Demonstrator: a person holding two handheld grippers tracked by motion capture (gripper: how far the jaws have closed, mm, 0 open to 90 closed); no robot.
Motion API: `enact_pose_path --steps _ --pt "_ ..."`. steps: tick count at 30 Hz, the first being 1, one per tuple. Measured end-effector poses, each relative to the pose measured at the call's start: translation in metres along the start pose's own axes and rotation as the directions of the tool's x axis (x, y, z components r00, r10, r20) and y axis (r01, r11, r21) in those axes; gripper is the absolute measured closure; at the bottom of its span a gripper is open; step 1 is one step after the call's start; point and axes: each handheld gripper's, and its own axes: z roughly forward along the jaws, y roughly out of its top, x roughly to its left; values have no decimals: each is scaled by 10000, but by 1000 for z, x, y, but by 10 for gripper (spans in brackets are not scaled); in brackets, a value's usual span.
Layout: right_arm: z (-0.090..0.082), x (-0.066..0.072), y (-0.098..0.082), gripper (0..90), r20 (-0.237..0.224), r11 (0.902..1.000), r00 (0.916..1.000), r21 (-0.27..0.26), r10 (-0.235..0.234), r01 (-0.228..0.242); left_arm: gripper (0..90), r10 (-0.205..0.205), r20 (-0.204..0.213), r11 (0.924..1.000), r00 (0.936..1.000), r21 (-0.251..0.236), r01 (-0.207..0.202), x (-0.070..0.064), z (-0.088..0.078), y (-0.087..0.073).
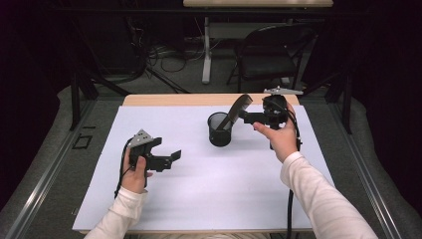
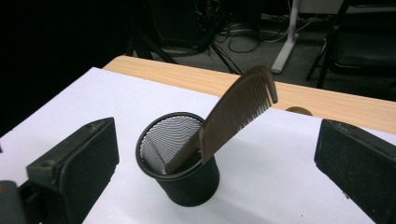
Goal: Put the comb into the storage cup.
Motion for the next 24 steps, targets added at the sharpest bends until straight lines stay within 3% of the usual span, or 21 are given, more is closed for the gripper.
enact_pose_path --steps 8,18,24 --pt "-12 4 -11 0 -325 10000 9995 -57 29 -31 62 -191 -188 9993 9996 -317 185 10 -12 5" --pt "-26 11 -32 0 -1081 9986 9929 -184 -505 488 67 -530 -385 9970 9979 -579 507 23 -25 8" --pt "-32 16 -46 0 -1183 9974 9905 -268 -698 671 68 -647 -483 9961 9967 -630 616 28 -28 8"
